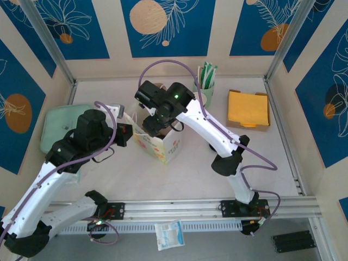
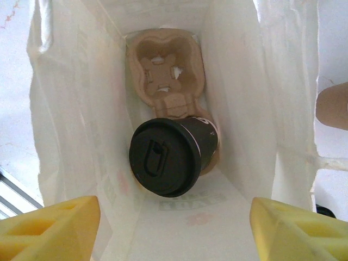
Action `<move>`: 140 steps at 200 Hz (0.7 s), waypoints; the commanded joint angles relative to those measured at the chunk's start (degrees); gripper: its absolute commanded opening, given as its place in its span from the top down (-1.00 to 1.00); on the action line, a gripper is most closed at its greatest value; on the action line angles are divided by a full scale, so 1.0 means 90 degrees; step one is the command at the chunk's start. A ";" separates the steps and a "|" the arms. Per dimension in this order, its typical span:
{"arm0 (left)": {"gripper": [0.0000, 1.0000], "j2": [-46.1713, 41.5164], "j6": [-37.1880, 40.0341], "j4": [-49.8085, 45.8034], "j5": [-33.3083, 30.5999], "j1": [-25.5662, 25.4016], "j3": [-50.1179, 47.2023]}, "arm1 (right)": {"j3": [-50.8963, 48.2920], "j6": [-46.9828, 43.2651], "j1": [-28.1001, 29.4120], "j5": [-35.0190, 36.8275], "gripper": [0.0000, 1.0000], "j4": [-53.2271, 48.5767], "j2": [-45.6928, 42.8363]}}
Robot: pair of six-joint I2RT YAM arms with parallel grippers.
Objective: Pack the takeout coffee
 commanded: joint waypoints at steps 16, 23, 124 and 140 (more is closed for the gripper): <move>1.00 0.0014 -0.0002 0.0046 -0.0067 0.0008 0.0110 | 0.0166 0.0067 -0.0023 0.0137 -0.43 -0.0427 0.0151; 1.00 0.0005 -0.0001 0.0047 -0.0066 0.0011 0.0113 | 0.0158 0.0059 -0.0042 0.0138 -0.42 -0.0420 0.0188; 1.00 -0.0030 -0.0004 0.0091 -0.0047 0.0004 0.0034 | -0.0145 0.0017 -0.0327 -0.0097 -0.19 -0.0164 0.0647; 1.00 -0.0027 -0.0001 0.0102 -0.0043 0.0011 0.0025 | -0.0164 0.0010 -0.0346 -0.0097 -0.20 -0.0168 0.0723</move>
